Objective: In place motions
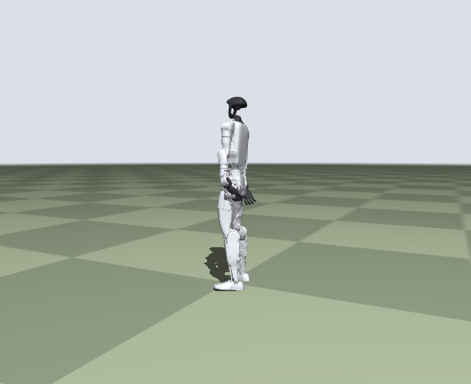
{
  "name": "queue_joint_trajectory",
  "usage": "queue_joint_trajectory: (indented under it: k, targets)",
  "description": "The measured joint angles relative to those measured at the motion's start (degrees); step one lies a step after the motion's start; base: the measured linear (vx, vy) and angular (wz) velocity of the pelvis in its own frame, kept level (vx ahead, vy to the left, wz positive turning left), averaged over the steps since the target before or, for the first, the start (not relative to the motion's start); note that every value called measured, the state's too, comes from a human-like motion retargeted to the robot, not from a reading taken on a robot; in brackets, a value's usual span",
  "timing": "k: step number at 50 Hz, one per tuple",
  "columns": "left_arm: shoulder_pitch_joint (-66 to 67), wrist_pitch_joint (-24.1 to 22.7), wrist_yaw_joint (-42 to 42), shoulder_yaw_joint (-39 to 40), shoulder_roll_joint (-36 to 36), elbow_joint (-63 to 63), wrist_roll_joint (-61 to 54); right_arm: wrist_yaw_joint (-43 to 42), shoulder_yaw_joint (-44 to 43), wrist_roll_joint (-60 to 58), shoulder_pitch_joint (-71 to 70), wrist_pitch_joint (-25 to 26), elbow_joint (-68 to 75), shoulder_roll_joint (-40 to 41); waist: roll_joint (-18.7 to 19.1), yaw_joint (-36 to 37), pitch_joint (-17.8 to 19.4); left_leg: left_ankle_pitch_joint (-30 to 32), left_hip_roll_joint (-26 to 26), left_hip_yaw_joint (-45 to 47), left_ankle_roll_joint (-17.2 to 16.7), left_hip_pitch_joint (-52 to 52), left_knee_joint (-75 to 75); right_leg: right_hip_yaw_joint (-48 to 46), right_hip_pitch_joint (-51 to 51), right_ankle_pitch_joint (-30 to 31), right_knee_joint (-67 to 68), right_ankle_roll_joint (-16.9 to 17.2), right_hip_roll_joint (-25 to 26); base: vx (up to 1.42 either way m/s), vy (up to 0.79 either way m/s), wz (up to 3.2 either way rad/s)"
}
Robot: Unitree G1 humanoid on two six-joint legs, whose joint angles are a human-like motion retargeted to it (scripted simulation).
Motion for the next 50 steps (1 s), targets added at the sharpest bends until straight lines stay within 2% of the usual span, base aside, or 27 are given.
queue_joint_trajectory:
  k: [50]
  targets:
    - [-0.1, 0.1, -0.3, 0.0, 0.2, 0.0, -0.1, -0.1, -0.7, 1.6, -0.2, 0.2, 0.4, -0.8, -0.2, 0.1, -0.1, 0.0, -0.1, 0.0, 0.1, 0.5, -0.2, -0.1, 0.5, -0.2, -0.1, 0.0, 0.1, 0.0, 0.0, 0.0]
